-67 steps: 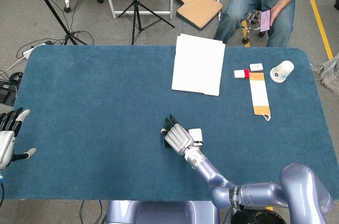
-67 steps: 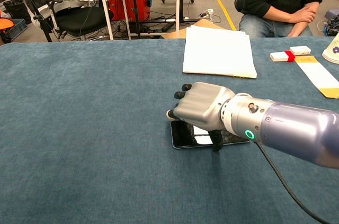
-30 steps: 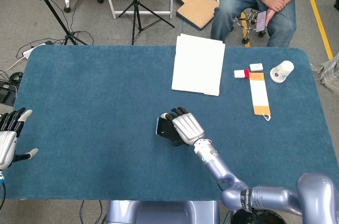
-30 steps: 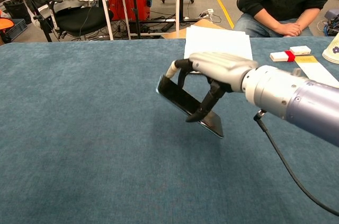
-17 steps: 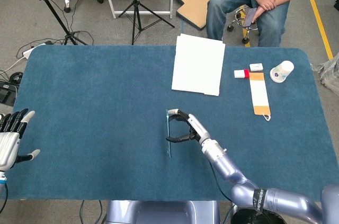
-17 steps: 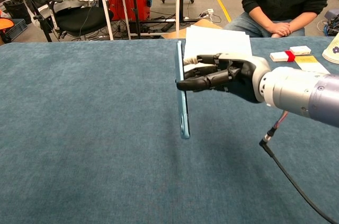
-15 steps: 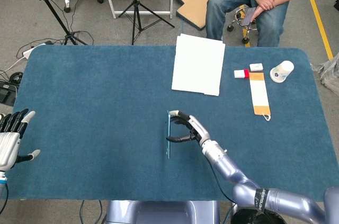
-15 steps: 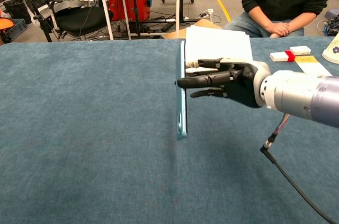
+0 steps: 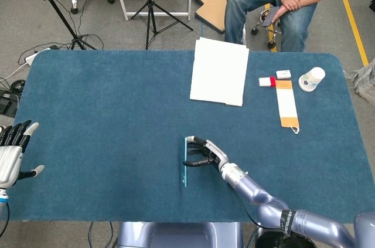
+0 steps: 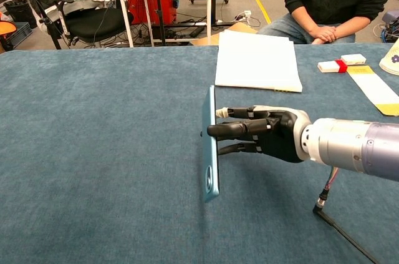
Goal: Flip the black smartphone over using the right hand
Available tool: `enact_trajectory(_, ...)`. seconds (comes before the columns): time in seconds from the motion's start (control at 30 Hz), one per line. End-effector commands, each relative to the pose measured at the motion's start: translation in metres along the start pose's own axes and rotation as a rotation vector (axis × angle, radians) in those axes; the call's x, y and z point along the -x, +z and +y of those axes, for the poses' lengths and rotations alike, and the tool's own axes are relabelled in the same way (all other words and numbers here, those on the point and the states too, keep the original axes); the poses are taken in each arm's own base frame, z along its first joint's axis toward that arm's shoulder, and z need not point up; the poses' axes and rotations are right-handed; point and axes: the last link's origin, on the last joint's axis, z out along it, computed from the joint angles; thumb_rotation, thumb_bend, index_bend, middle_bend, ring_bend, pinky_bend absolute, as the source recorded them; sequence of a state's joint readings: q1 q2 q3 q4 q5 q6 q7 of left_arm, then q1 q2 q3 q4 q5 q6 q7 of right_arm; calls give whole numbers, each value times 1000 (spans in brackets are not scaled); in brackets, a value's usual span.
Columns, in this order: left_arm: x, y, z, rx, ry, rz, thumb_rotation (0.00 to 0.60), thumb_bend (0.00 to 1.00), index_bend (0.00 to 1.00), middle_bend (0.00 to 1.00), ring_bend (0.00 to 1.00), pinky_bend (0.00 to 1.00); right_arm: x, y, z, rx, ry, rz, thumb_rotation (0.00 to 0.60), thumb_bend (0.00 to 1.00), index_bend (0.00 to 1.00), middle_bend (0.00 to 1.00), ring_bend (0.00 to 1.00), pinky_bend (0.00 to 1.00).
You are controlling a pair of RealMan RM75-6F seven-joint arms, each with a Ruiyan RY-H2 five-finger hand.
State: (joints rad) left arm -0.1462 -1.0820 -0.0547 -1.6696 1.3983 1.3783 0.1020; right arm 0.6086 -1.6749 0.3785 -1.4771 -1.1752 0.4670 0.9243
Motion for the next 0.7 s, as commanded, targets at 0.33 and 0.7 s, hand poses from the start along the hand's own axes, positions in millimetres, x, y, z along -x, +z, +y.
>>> enact_trajectory(0.33, 0, -2, 3, 11, 6, 0, 600, 0, 0, 0, 0, 0, -36, 0, 12, -77, -494, 131, 600, 285, 129, 89, 0, 0)
enact_trajectory(0.7, 1, -1, 5, 16, 6, 1, 600, 0, 0, 0, 0, 0, -63, -9, -14, -227, -957, 348, 600, 120, 112, 57, 0, 0)
